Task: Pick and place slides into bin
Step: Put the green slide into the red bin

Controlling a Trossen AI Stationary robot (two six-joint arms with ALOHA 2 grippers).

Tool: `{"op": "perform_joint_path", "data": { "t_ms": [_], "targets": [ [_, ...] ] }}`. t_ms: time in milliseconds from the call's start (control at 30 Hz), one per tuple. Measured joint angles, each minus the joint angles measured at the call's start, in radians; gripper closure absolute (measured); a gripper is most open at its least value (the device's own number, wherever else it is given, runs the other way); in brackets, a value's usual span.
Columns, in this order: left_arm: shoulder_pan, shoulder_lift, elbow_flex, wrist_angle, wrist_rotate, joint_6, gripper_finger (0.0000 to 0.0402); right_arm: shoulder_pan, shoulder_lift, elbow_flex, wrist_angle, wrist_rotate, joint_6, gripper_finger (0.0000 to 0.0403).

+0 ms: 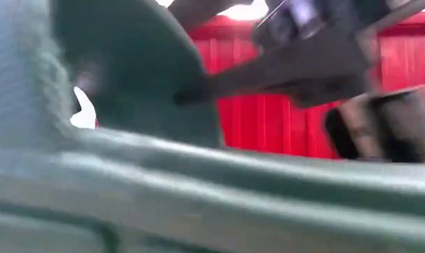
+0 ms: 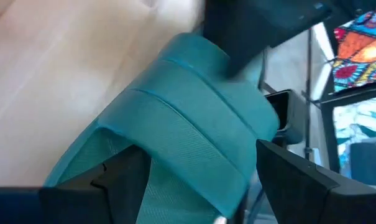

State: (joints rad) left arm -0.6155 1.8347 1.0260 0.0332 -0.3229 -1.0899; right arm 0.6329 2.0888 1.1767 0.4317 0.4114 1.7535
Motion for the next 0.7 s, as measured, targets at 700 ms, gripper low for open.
{"op": "perform_joint_path", "data": {
  "t_ms": [700],
  "targets": [
    [0.001, 0.000, 0.000, 0.028, 0.255, 0.098, 0.0131, -0.066, 0.002, 0.000, 0.043, -0.036, -0.206, 0.0391]
  ]
}}
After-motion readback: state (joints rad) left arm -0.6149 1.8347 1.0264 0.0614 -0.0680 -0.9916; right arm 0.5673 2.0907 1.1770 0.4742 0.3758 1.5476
